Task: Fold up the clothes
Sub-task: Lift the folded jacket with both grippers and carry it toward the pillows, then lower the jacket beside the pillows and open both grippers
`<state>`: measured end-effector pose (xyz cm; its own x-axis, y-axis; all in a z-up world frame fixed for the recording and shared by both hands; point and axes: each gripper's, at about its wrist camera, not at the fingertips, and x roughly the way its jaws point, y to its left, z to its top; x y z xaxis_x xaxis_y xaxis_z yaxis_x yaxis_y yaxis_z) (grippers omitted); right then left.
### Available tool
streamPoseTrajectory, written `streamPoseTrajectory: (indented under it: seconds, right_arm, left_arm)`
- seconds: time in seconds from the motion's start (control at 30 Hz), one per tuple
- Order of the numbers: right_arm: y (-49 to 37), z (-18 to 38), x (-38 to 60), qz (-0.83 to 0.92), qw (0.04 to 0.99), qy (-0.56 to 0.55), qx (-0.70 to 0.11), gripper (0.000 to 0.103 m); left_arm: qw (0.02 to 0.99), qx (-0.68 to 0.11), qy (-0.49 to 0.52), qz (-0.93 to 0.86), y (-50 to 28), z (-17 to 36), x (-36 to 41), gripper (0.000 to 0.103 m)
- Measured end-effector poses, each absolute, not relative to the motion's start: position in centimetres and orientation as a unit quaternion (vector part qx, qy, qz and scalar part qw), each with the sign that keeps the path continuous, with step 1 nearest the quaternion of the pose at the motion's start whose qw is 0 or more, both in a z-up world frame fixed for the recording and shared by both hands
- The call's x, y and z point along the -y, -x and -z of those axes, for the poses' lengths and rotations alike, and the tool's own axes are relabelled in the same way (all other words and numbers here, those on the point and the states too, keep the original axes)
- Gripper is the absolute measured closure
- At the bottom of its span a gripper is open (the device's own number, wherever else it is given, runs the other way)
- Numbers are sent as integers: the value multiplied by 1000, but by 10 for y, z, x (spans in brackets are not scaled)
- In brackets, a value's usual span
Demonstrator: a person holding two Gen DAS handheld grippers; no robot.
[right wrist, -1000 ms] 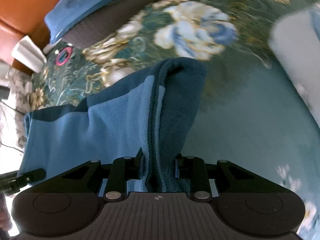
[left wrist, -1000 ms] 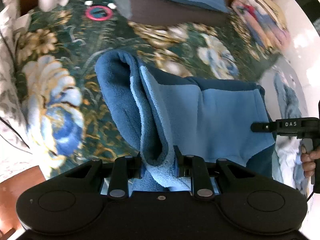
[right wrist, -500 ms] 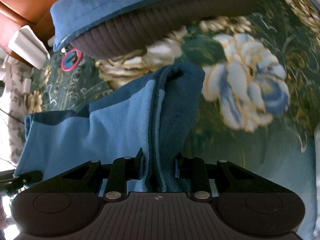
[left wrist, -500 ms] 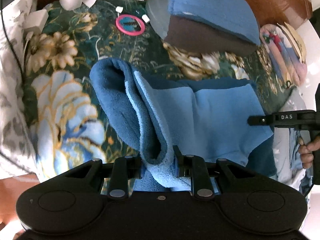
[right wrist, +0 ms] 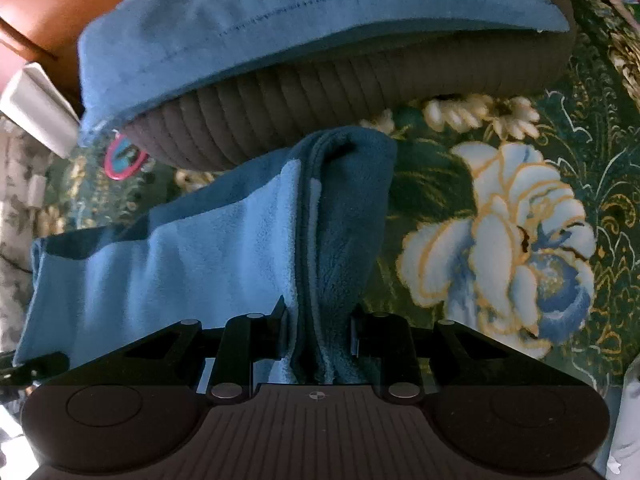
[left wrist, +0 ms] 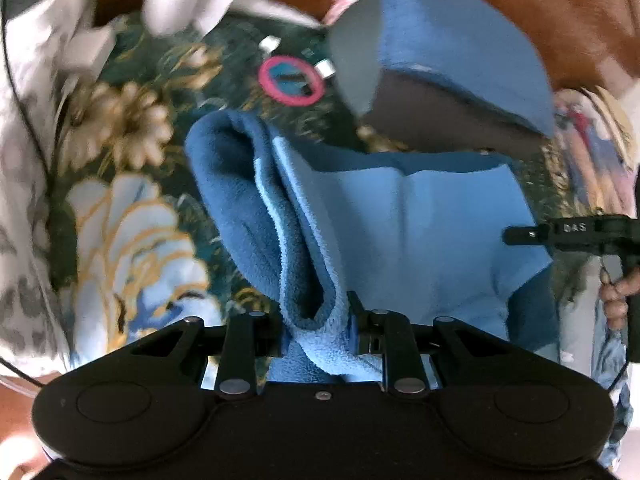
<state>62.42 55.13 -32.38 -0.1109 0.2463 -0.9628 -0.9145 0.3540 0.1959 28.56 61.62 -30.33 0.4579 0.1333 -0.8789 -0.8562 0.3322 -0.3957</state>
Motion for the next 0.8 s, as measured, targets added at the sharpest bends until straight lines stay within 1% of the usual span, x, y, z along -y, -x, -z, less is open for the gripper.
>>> streamPoseTrajectory:
  seconds: [0.3, 0.5, 0.53, 0.57, 0.6, 0.63, 0.67, 0.73, 0.77, 0.8]
  right_arm:
    - [-630, 343, -553, -466, 603, 302, -573, 77]
    - [-625, 342, -554, -460, 606, 308, -571, 72]
    - [-625, 340, -554, -461, 607, 309, -569, 72]
    - [-624, 336, -552, -465, 607, 307, -566, 70]
    - [-624, 333, -550, -468, 608, 305, -564, 66]
    - [-623, 329, -548, -472, 608, 303, -562, 63]
    - [-623, 325, -546, -474, 609, 301, -560, 61]
    - [-623, 317, -540, -475, 615, 299, -555, 58]
    - [-622, 312, -537, -476, 617, 297, -552, 56]
    - [-622, 307, -534, -478, 620, 294, -548, 51]
  left_arm:
    - [699, -409, 466, -356, -273, 332, -621, 69]
    - [698, -412, 465, -355, -274, 328, -623, 68]
    - [698, -413, 464, -357, -274, 325, -622, 65]
    - [697, -414, 463, -360, -275, 323, -621, 56]
    - [694, -415, 462, -364, -276, 320, -620, 46]
    - [692, -417, 460, -369, -277, 318, -620, 42]
    - [692, -413, 460, -373, -277, 315, -619, 41]
    - [695, -405, 456, -380, -278, 307, -614, 36]
    - [698, -402, 452, -382, -279, 303, -611, 32]
    - [703, -398, 447, -384, -280, 297, -608, 28]
